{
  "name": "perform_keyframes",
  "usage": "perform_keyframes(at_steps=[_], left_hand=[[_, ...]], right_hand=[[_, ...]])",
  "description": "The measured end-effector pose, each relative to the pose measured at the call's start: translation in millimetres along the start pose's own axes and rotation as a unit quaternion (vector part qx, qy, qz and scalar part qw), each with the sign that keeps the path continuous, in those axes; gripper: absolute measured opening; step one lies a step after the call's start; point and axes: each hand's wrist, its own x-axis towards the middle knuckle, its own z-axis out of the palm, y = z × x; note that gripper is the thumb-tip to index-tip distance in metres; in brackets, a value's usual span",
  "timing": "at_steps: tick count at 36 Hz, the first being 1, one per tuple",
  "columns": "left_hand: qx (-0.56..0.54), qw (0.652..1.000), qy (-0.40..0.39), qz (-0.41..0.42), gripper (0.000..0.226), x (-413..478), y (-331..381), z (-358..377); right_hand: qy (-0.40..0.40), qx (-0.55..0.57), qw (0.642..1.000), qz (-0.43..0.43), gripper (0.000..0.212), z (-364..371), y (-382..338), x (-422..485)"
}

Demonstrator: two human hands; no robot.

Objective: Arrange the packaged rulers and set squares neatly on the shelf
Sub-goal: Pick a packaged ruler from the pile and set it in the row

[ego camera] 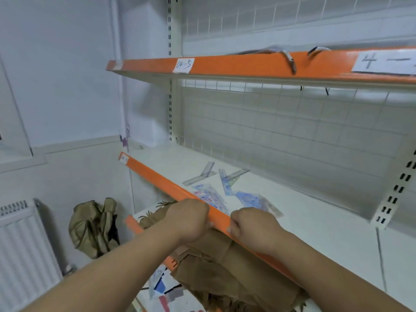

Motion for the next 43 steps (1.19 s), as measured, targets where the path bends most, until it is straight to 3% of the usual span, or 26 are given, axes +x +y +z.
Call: perform_keyframes(at_steps=[5, 8, 27, 35, 43], left_hand=[[-0.019, 1.000, 0.002, -0.013, 0.021, 23, -28, 13], [-0.028, 0.999, -0.003, -0.021, 0.028, 44, -43, 18], [-0.037, 0.998, -0.023, -0.045, 0.035, 167, -113, 25], [-0.041, 0.998, -0.036, -0.016, 0.038, 200, -153, 34], [-0.030, 0.998, -0.035, 0.045, 0.039, 240, -205, 27]], right_hand=[[-0.007, -0.012, 1.000, -0.007, 0.021, 6, -5, 38], [0.000, -0.022, 1.000, -0.009, 0.028, 13, 2, 65], [-0.040, -0.038, 0.998, 0.013, 0.030, 17, 41, 205], [-0.050, -0.034, 0.997, 0.051, 0.020, 24, 35, 252], [-0.048, -0.014, 0.983, 0.178, 0.025, 35, 22, 298]])
